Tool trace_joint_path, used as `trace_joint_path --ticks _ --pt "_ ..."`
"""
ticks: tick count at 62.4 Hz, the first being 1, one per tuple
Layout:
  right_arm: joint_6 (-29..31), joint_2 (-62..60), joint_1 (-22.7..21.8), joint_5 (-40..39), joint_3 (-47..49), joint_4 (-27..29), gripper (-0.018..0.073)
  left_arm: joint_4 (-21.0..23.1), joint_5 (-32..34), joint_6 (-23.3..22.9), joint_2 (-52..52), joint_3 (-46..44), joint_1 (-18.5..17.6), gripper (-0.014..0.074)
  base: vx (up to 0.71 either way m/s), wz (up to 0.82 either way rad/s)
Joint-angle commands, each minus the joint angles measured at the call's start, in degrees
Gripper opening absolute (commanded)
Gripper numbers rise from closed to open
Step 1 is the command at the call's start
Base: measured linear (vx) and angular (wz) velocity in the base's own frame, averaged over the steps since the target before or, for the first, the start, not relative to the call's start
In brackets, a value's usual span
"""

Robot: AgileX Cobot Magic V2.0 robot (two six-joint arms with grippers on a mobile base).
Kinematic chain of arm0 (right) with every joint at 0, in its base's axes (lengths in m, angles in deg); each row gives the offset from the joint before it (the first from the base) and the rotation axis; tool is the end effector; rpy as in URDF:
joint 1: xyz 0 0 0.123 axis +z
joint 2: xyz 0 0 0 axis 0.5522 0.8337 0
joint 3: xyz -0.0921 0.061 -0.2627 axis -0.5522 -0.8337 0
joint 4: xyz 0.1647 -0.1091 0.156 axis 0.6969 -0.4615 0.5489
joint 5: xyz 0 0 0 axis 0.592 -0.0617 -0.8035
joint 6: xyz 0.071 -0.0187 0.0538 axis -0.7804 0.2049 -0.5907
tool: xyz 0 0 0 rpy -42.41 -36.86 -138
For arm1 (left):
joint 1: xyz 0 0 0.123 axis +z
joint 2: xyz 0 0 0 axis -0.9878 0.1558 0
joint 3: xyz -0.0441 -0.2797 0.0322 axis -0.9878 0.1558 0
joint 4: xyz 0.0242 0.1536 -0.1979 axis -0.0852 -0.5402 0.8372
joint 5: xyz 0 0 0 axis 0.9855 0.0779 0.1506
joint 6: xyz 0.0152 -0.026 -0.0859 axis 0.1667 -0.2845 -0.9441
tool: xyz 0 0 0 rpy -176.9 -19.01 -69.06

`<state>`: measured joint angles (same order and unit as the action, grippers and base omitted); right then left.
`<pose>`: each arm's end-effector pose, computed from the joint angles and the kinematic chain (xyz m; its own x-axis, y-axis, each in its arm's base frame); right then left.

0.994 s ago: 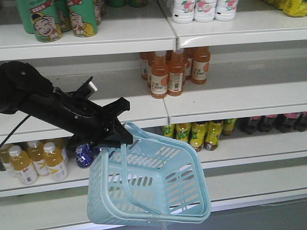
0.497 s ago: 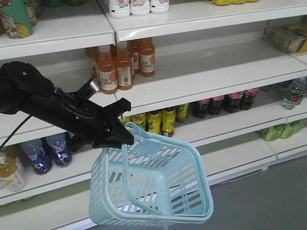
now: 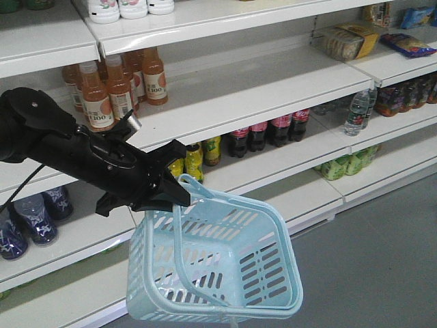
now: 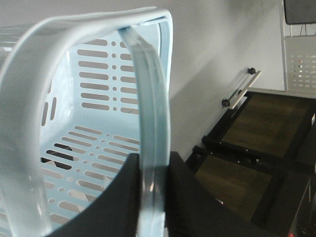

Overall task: Place coke in basket with both arms
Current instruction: 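Turn the base away from the shelf carrying the basket in the left gripper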

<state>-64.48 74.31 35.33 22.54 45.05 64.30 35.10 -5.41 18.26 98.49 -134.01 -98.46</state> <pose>0.0567 -0.0001 0.1935 -0.0476 0.0266 -0.9985 -0.0102 0.9996 0.0272 0.3137 -0.1592 0.2650 -0.9862 -0.1605 -0.0402 -0.0818 0.6841 -0.7248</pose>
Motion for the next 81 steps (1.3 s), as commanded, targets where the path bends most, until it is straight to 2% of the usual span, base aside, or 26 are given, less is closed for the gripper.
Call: trace_joint_path --ticks 1,81 --pt "-0.15 -0.64 -0.42 -4.25 -1.1 -0.38 -0.001 4.22 0.0 0.0 -2.74 -1.58 -0.34 -0.0005 -0.06 -0.25" --pt "-0.15 -0.64 -0.42 -4.25 -1.1 -0.38 -0.001 4.22 0.0 0.0 -2.74 -1.58 -0.34 -0.0005 -0.08 -0.35"
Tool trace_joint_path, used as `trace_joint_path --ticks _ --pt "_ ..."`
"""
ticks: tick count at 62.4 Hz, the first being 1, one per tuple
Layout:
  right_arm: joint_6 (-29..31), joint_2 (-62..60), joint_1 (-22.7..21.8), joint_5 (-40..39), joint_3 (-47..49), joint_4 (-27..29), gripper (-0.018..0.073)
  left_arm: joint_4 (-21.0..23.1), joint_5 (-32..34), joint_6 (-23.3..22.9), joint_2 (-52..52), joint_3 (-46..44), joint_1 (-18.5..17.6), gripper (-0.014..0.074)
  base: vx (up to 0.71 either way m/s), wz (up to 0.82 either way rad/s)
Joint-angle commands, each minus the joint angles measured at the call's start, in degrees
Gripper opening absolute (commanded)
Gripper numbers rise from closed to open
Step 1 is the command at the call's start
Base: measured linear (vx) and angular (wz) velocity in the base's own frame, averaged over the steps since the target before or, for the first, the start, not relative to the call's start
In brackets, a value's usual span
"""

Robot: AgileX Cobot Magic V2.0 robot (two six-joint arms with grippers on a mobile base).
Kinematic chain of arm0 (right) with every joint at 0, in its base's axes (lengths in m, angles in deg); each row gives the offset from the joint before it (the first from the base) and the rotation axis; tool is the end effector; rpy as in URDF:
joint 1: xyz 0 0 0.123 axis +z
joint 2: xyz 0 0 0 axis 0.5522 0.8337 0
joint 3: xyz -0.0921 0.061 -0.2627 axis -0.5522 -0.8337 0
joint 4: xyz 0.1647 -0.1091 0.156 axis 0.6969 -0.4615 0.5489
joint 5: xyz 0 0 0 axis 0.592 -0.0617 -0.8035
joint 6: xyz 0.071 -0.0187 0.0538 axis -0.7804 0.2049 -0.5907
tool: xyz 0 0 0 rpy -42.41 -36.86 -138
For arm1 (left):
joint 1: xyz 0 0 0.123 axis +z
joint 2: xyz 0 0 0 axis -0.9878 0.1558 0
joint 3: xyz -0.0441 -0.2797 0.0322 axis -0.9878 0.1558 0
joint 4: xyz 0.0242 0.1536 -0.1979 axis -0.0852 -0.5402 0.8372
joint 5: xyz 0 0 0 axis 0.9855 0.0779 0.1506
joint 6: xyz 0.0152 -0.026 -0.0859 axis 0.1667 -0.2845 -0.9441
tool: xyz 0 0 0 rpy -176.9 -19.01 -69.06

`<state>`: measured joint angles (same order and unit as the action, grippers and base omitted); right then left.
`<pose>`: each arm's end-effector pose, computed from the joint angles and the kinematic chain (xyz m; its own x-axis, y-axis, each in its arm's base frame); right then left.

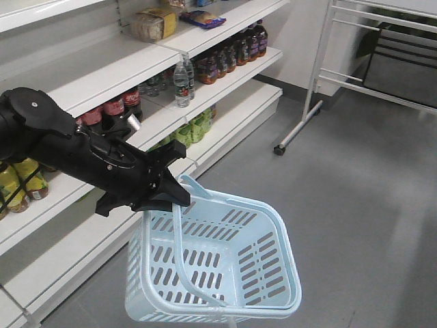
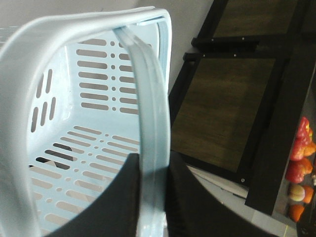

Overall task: Place coke in basket with both arms
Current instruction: 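Turn the base away from the shelf carrying the basket in the left gripper, then drive the base across the aisle holding the basket in the left gripper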

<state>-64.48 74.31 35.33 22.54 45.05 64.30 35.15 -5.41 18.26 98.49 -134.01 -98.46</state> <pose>0.0567 -0.0001 0.1935 -0.0476 0.0266 -0.9985 -0.0102 0.9996 0.0272 0.3137 -0.1592 0.2650 -0.9862 -0.1609 -0.0399 -0.0822 0.6835 -0.7253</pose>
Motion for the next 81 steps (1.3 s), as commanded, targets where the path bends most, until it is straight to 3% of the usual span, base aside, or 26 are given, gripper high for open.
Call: trace_joint_path --ticks 1,81 --pt "-0.15 -0.64 -0.42 -4.25 -1.1 -0.38 -0.001 4.17 0.0 0.0 -2.74 -1.58 -0.34 -0.0005 -0.06 -0.33" --pt "-0.15 -0.64 -0.42 -4.25 -1.1 -0.38 -0.001 4.17 0.0 0.0 -2.74 -1.58 -0.34 -0.0005 -0.01 -0.33"
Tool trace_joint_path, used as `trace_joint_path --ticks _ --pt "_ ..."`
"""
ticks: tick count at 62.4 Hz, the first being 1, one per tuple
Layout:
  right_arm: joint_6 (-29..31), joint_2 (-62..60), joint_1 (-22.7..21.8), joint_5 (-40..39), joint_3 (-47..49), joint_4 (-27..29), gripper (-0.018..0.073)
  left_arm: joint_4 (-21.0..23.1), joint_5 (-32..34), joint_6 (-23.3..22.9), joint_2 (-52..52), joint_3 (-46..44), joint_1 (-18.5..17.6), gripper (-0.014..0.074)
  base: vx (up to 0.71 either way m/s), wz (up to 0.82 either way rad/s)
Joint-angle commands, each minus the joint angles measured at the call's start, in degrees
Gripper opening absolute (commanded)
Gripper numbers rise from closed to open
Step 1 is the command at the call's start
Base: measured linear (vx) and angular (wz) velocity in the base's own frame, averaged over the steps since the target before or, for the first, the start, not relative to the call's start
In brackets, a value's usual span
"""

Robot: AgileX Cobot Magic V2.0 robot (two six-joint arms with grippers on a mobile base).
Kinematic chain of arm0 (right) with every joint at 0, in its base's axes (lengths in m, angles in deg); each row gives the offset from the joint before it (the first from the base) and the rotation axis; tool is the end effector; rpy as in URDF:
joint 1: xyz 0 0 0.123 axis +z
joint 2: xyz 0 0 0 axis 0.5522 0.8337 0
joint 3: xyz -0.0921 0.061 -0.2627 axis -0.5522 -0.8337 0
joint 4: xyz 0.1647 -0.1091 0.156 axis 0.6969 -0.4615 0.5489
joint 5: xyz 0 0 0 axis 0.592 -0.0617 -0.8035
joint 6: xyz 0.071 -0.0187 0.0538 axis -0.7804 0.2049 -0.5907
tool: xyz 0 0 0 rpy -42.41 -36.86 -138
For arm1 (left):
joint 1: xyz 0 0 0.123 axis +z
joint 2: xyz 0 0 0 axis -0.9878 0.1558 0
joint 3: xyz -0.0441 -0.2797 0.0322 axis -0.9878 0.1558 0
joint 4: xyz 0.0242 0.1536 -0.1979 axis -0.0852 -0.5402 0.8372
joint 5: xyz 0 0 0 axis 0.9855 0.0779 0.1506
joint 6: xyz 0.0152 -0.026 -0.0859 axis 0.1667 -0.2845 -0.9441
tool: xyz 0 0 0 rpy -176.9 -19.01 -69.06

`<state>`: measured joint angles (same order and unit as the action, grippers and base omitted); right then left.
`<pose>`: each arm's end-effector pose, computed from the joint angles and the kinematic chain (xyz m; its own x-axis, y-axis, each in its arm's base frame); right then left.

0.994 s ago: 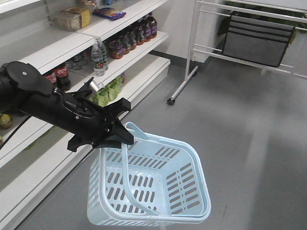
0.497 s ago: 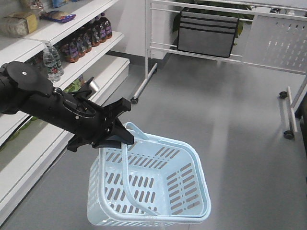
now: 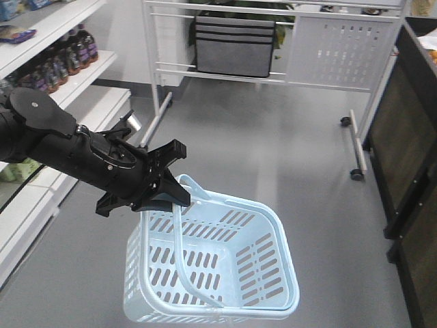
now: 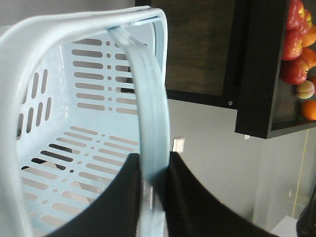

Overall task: Place coke in basket with both arms
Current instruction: 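Drive the base across the aisle holding the basket in the left gripper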

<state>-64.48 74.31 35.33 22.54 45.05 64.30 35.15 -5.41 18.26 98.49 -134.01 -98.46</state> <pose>0.0567 -0.0001 0.1935 -0.0476 0.0266 -0.9985 -0.0102 0.9996 0.0272 0.3137 -0.1592 0.2650 -0.9862 -0.1609 -0.0399 -0.0822 0.6835 -0.7253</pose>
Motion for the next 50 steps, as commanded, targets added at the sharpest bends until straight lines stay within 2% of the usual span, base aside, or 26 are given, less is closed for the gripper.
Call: trace_joint_path --ticks 1,50 --pt "-0.15 -0.64 -0.42 -4.25 -1.1 -0.38 -0.001 4.17 0.0 0.0 -2.74 -1.58 -0.34 -0.0005 0.04 -0.31" --pt "-0.15 -0.64 -0.42 -4.25 -1.1 -0.38 -0.001 4.17 0.0 0.0 -2.74 -1.58 -0.34 -0.0005 0.06 -0.17"
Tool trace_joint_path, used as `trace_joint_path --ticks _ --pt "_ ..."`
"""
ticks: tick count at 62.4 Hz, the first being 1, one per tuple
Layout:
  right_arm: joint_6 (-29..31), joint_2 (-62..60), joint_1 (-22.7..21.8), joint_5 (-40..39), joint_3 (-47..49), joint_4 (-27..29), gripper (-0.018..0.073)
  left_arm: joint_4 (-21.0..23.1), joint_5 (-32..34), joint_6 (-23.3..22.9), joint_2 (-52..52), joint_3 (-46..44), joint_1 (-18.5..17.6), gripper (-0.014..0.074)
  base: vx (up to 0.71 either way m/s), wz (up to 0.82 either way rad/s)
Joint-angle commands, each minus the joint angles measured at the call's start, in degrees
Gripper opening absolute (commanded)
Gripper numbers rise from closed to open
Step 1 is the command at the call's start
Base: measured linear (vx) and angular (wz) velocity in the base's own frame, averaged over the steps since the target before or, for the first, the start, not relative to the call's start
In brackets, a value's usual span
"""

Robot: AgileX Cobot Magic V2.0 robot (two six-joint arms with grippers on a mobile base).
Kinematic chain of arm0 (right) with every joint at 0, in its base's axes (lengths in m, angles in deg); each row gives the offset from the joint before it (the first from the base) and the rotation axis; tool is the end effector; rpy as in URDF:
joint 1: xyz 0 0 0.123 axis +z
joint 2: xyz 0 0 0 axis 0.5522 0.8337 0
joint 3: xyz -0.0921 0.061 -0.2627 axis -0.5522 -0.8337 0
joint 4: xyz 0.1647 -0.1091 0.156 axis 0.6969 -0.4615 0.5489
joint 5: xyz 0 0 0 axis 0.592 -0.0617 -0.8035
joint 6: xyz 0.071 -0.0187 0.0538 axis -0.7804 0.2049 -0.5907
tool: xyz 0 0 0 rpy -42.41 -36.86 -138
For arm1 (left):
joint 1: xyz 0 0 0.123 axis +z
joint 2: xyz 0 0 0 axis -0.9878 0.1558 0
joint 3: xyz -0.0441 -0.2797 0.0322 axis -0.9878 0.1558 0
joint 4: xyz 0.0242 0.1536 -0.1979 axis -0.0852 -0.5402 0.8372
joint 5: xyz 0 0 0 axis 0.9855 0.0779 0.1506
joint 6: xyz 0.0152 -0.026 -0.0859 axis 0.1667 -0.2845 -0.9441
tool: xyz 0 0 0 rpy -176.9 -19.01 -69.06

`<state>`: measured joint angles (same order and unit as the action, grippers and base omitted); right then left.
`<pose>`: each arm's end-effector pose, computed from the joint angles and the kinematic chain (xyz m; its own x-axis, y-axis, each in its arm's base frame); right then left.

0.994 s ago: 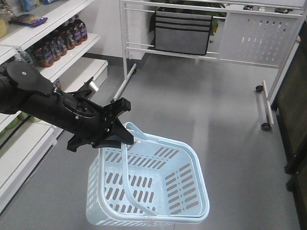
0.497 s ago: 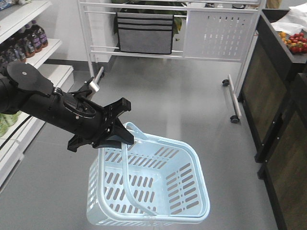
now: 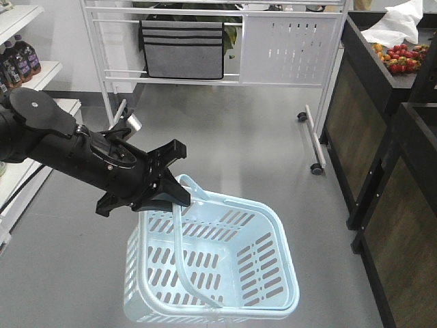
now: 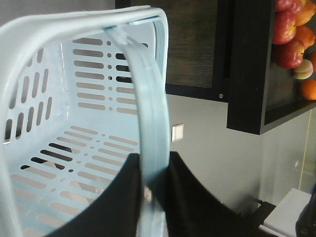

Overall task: Place coke in basket with both arms
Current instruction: 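Drive the base across the aisle holding the basket in the left gripper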

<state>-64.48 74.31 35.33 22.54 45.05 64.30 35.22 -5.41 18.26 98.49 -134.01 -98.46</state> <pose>0.0567 -0.0001 0.1935 -0.0476 0.0266 -0.9985 -0.0102 0.9996 0.0272 0.3137 -0.1593 0.2651 -0.9861 -0.1613 -0.0393 -0.0827 0.6827 -0.7260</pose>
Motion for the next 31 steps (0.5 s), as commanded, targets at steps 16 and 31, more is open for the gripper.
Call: trace_joint_path --ticks 16,31 --pt "-0.15 -0.64 -0.42 -4.25 -1.1 -0.38 -0.001 4.11 0.0 0.0 -2.74 -1.58 -0.34 -0.0005 0.09 -0.03" --pt "-0.15 -0.64 -0.42 -4.25 -1.1 -0.38 -0.001 4.11 0.0 0.0 -2.74 -1.58 -0.34 -0.0005 0.12 -0.04"
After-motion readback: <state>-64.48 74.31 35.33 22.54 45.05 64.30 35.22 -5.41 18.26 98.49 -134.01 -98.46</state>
